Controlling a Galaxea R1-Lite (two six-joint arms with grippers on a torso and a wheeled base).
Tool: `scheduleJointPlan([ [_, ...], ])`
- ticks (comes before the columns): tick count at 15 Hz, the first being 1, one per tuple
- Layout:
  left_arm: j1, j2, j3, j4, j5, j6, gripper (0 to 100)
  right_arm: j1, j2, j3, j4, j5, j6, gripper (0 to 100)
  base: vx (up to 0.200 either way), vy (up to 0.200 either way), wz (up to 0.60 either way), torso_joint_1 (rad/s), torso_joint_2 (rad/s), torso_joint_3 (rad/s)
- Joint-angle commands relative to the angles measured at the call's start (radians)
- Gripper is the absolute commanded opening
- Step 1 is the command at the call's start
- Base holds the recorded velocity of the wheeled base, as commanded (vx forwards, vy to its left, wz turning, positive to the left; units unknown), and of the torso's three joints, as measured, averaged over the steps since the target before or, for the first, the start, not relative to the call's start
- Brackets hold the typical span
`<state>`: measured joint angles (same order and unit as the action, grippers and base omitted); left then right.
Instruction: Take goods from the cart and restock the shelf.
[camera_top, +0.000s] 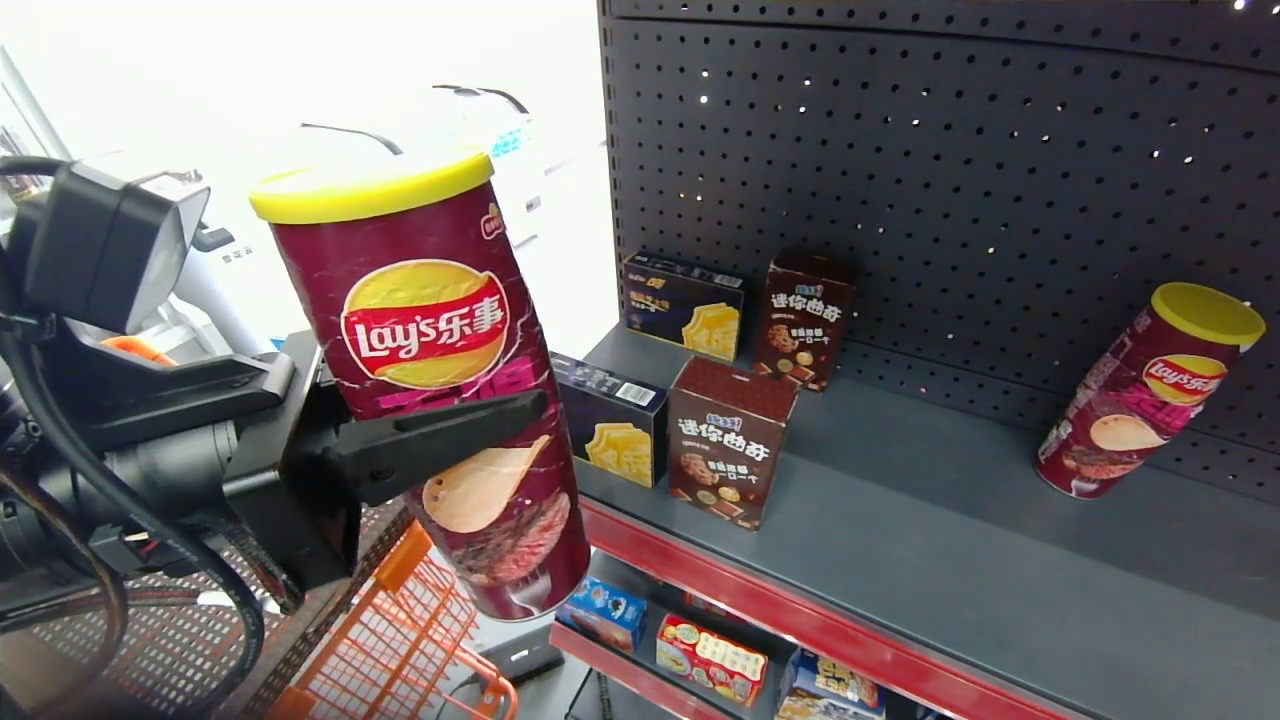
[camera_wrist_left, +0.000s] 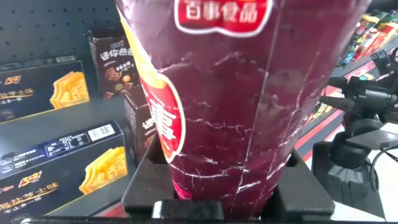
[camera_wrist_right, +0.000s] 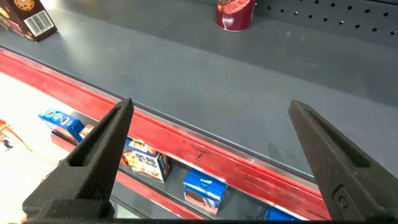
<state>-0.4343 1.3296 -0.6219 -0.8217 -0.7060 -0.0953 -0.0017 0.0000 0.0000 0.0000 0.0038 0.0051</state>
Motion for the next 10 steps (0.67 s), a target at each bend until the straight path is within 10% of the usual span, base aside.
scheduleJointPlan([
  [1,-0.001,0.002,0.002,-0.001,0.0,0.0,0,0.0,0.0,0.0,-0.002,0.001,0.001,100,0.0,0.0,0.0,0.0,0.0,0.0],
  [10,-0.003,0.008,-0.007,-0.001,-0.001,0.0,0,0.0,0.0,0.0,-0.002,0.001,0.001,100,0.0,0.0,-0.13,0.001,0.0,0.001],
])
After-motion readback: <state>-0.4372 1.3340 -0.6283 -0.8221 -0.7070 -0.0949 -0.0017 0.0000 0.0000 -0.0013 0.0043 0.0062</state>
